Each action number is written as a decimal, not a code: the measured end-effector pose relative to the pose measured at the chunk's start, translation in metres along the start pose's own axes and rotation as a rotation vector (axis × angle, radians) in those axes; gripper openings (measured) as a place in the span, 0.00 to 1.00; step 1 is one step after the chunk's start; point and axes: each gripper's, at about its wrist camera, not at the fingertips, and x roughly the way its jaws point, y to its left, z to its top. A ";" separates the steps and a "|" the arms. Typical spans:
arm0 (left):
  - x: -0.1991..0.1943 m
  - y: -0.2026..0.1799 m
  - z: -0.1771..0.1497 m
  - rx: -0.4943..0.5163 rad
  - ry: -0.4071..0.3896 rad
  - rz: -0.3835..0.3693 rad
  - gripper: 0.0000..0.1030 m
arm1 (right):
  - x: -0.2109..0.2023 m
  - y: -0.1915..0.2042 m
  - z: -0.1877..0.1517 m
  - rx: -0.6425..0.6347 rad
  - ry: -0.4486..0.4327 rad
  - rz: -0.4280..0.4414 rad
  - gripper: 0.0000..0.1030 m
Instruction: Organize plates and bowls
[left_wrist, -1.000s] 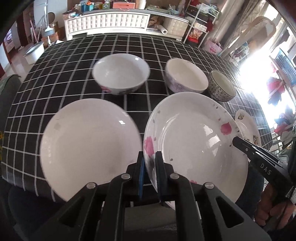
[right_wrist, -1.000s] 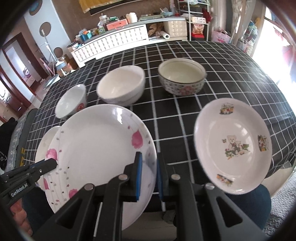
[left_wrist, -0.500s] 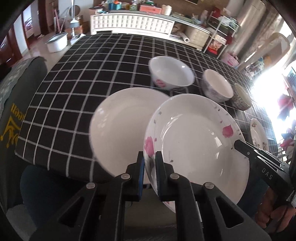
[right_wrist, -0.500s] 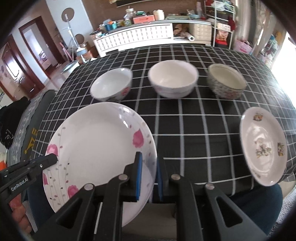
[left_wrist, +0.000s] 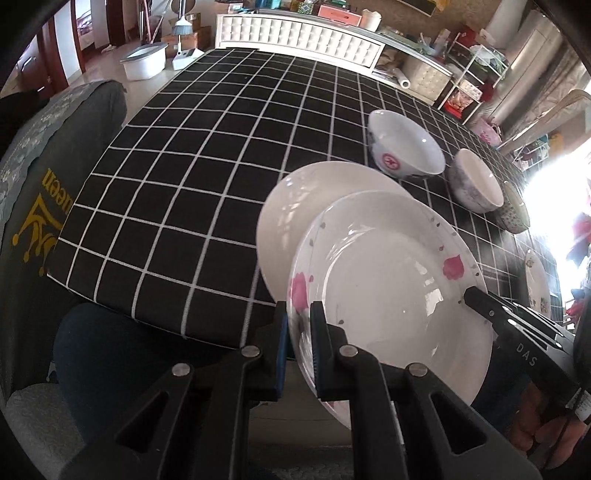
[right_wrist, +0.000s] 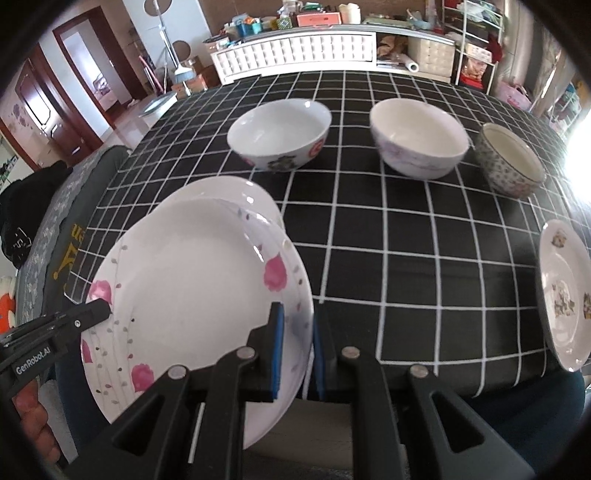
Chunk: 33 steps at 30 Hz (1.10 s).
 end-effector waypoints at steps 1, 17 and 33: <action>0.001 0.002 0.001 0.000 0.001 0.002 0.09 | 0.001 0.003 0.001 -0.009 -0.004 -0.002 0.18; 0.026 0.017 0.024 -0.014 0.038 0.015 0.09 | 0.024 0.020 0.021 -0.032 0.027 -0.018 0.18; 0.047 0.022 0.048 -0.008 0.044 0.029 0.09 | 0.040 0.020 0.037 -0.050 0.056 -0.014 0.18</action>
